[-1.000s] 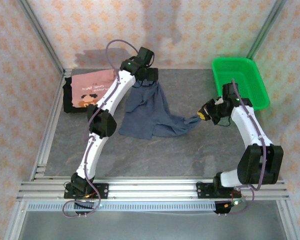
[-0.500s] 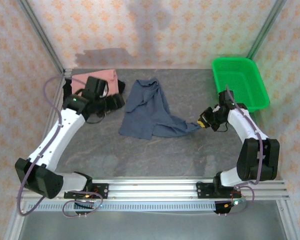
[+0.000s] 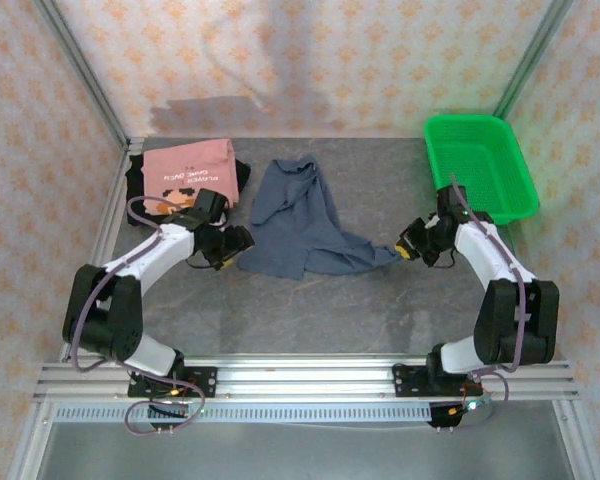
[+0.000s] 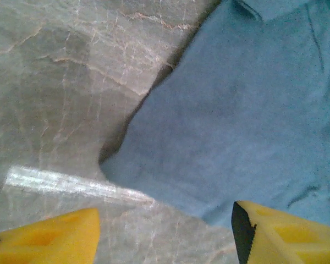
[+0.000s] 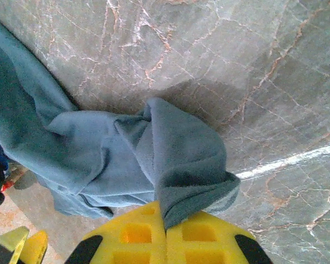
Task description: Fold and stack the t-shirts
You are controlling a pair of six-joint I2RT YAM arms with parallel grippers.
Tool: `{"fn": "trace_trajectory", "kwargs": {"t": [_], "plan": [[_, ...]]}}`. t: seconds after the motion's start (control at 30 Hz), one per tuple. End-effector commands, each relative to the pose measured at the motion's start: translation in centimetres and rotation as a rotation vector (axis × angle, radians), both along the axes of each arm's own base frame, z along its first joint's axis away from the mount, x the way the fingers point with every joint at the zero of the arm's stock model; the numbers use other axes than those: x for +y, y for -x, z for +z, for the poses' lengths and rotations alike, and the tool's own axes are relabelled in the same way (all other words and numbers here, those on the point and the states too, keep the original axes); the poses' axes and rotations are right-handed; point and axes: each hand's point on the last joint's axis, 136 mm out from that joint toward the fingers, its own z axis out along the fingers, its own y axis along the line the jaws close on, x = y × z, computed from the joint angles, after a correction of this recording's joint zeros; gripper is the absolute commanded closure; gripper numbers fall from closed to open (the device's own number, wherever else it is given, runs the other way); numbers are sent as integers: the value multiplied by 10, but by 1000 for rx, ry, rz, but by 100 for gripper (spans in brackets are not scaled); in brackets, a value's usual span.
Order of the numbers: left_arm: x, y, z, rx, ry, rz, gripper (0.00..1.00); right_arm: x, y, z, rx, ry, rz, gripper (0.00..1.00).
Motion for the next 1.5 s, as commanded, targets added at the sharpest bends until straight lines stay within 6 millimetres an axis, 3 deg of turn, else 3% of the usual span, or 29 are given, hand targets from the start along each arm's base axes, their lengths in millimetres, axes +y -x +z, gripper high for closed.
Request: {"fn": "trace_trajectory", "kwargs": {"t": [0.0, 0.23, 0.4, 0.47, 0.57, 0.6, 0.7, 0.83, 0.93, 1.03, 1.13, 1.23, 1.3, 1.37, 1.47], "plan": [[-1, -10, -12, -13, 12, 1, 38, -5, 4, 1, -22, 29, -6, 98], [1, -11, -33, 41, -7, 9, 44, -7, 8, 0, -25, 37, -22, 98], [-2, -9, -42, 62, 12, 11, 55, -7, 7, -2, -28, 37, -35, 98], [-8, -10, -41, 58, 45, 4, 65, -7, 5, -3, -32, 33, -43, 98], [-18, -10, -36, 47, 99, -18, 88, -7, 2, -4, -34, 29, -50, 98], [-19, -9, -31, 43, 106, -26, 97, -6, 2, -4, -35, 24, -52, 98], [-7, -8, -2, 3, 58, -35, 100, -3, 1, 1, -46, 10, -45, 98], [35, -9, 77, -143, -21, 52, 100, 12, 5, 14, -78, -26, 8, 98], [72, 3, 130, -226, -102, 121, 100, 36, 20, 17, -72, -54, 89, 98], [97, 17, 158, -275, -140, 192, 100, 67, 40, 11, -46, -66, 193, 95], [108, 28, 160, -285, -165, 217, 100, 80, 62, -10, 30, -50, 255, 90], [109, 36, 141, -243, -145, 241, 100, 68, 70, -29, 84, 4, 209, 86], [107, 34, 141, -270, -116, 255, 100, 64, 62, -26, 51, -4, 170, 90], [104, 30, 153, -331, -100, 252, 100, 59, 51, -17, -7, -4, 124, 92], [105, 29, 168, -361, -124, 215, 100, 44, 48, -12, -25, 9, 36, 73]]}}
